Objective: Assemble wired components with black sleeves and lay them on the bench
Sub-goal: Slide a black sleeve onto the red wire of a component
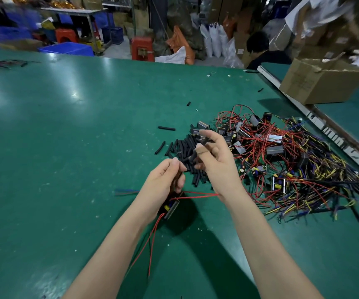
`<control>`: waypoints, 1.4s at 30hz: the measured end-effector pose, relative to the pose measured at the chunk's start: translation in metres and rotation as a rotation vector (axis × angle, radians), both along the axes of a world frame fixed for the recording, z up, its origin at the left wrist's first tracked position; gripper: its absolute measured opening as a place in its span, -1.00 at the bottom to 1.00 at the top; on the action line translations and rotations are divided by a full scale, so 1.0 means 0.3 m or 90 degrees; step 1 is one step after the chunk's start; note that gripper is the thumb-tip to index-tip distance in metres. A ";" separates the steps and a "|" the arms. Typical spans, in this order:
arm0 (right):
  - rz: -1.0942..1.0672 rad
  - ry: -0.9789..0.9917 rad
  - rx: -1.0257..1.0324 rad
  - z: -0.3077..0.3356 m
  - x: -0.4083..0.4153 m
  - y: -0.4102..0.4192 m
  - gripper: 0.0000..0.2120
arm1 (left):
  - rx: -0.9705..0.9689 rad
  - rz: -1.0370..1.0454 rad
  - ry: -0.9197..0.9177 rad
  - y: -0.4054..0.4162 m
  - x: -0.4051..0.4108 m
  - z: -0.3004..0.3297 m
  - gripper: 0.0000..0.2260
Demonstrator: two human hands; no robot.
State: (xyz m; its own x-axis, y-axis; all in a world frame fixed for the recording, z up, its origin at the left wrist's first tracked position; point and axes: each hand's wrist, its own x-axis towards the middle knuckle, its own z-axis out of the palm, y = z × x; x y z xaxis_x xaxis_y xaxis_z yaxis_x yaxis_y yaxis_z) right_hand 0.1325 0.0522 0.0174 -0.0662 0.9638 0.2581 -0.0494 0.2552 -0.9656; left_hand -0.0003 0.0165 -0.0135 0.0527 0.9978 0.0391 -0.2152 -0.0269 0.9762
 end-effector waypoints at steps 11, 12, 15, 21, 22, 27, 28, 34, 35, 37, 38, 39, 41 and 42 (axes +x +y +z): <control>0.152 -0.157 0.025 -0.005 0.032 -0.017 -0.83 | 0.022 -0.002 0.086 -0.002 0.024 0.073 -0.82; 0.147 -0.153 0.023 -0.007 0.032 -0.018 -0.86 | 0.023 -0.001 0.089 -0.001 0.023 0.073 -0.83; 0.097 -0.122 0.001 -0.007 0.030 -0.020 -0.93 | 0.050 -0.008 0.142 0.002 0.022 0.063 -0.85; 0.110 0.036 -0.331 0.003 0.044 -0.019 -0.88 | 0.281 0.109 0.624 -0.007 -0.009 0.037 -0.89; 0.106 0.044 -0.373 0.000 0.045 -0.022 -0.86 | 0.317 0.120 0.695 -0.010 -0.011 0.036 -0.88; 0.110 0.100 -0.309 -0.021 0.038 -0.034 -0.93 | 0.246 0.130 0.556 -0.014 -0.004 0.038 -0.87; 0.117 0.106 -0.271 -0.018 0.043 -0.035 -0.89 | 0.209 0.128 0.490 -0.009 -0.007 0.043 -0.87; 0.085 -0.047 -0.055 0.006 0.088 -0.028 -0.86 | 0.051 0.020 0.179 -0.010 -0.014 0.086 -0.82; 0.097 -0.047 -0.046 0.011 0.087 -0.028 -0.86 | 0.032 -0.002 0.151 -0.012 -0.011 0.092 -0.82; 0.121 -0.057 -0.023 0.020 0.086 -0.031 -0.86 | -0.003 -0.058 0.098 -0.014 -0.006 0.104 -0.81; 0.127 -0.068 -0.007 0.025 0.087 -0.035 -0.87 | -0.020 -0.085 0.079 -0.014 -0.006 0.109 -0.80; 0.129 -0.079 0.012 0.029 0.089 -0.038 -0.88 | -0.037 -0.111 0.063 -0.014 -0.008 0.113 -0.79; 0.122 -0.107 0.049 0.039 0.096 -0.043 -0.89 | -0.075 -0.155 0.019 -0.015 -0.017 0.119 -0.77; 0.118 -0.115 0.061 0.043 0.099 -0.045 -0.90 | -0.098 -0.179 -0.016 -0.015 -0.023 0.121 -0.76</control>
State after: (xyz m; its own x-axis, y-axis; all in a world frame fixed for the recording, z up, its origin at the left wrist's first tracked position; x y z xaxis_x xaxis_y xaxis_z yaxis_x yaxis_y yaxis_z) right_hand 0.1623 0.0385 0.0303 -0.2928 0.9027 0.3153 0.0670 0.3483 -0.9350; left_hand -0.0072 0.0120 0.0228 0.3284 0.9386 -0.1057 -0.2172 0.1839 0.9586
